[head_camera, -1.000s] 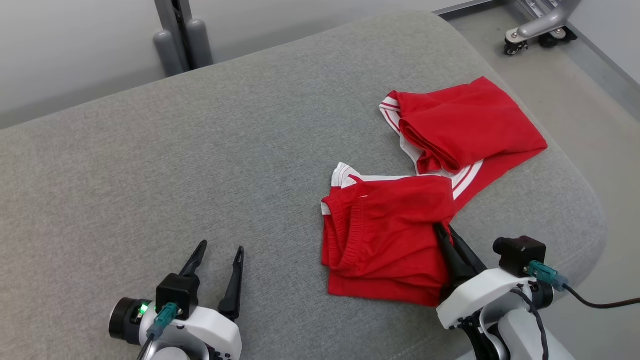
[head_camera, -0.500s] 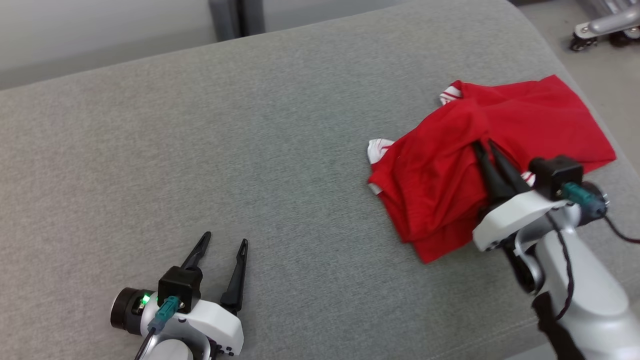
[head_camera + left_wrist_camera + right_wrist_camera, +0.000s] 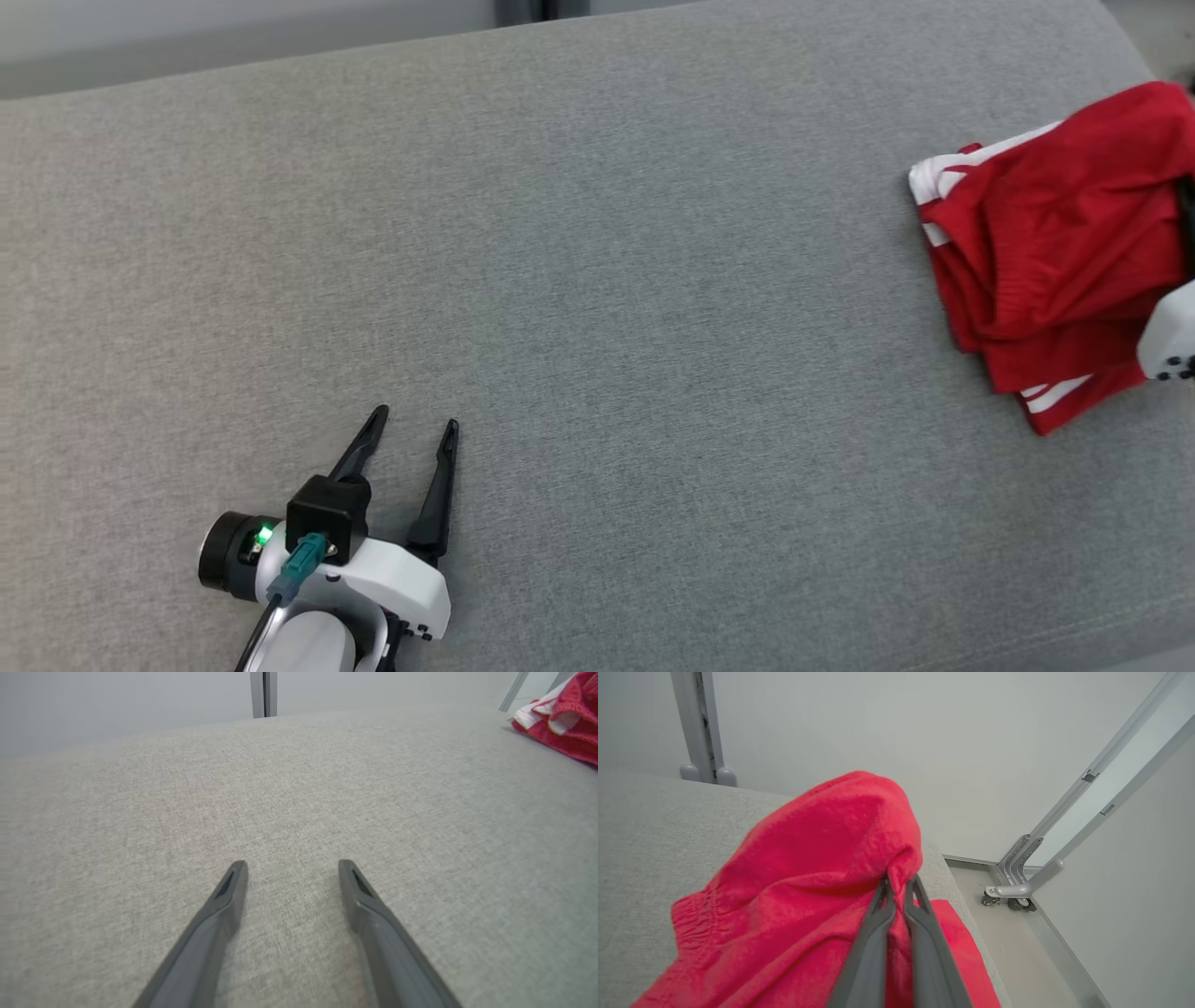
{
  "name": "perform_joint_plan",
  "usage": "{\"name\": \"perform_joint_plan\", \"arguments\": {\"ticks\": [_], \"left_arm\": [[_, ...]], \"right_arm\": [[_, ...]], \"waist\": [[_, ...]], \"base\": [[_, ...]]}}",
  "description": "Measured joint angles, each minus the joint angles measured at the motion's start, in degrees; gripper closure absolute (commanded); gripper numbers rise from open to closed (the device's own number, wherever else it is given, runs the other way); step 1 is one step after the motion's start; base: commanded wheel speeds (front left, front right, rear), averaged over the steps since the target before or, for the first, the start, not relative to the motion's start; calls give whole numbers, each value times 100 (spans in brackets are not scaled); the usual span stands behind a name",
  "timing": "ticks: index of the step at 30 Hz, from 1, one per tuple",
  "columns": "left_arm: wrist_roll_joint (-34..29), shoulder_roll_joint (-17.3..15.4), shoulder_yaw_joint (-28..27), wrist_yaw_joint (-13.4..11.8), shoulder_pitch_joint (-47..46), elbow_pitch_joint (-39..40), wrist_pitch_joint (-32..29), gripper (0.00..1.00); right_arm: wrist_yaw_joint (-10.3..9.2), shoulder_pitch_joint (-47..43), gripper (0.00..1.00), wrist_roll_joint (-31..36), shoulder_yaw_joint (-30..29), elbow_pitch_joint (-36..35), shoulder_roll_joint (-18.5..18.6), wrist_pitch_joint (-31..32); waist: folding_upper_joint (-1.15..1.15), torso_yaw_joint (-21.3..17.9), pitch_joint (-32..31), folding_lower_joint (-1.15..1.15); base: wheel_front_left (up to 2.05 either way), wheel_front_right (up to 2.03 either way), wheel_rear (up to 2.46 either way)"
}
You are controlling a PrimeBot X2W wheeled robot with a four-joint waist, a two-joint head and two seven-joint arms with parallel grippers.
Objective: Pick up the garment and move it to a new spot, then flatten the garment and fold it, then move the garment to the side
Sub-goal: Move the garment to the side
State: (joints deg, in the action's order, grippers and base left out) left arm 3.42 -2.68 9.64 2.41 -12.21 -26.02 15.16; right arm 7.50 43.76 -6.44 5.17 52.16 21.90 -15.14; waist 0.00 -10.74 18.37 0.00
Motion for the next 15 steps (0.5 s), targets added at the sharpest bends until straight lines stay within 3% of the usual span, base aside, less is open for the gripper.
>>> {"name": "perform_joint_plan", "arguments": {"ticks": [11, 12, 14, 15], "left_arm": [[-41, 1, -49, -13, -3, 25, 0, 0], [-41, -2, -54, -13, -3, 31, 0, 0], [-38, 0, -54, -15, -4, 37, 0, 0], [-32, 0, -56, -40, -4, 37, 0, 0]], "right_arm": [[1, 109, 100, 779, -777, 611, 113, 1], [0, 114, 83, 842, -877, 643, 119, 0], [1, 120, 17, 1013, -1116, 682, 119, 0], [0, 125, 0, 1090, -1228, 692, 110, 1]], "waist": [[0, 233, 52, 0], [0, 247, 59, 0], [0, 272, 67, 0], [0, 280, 69, 0]], "base": [[0, 0, 0], [0, 0, 0], [0, 0, 0], [0, 0, 0]]}}
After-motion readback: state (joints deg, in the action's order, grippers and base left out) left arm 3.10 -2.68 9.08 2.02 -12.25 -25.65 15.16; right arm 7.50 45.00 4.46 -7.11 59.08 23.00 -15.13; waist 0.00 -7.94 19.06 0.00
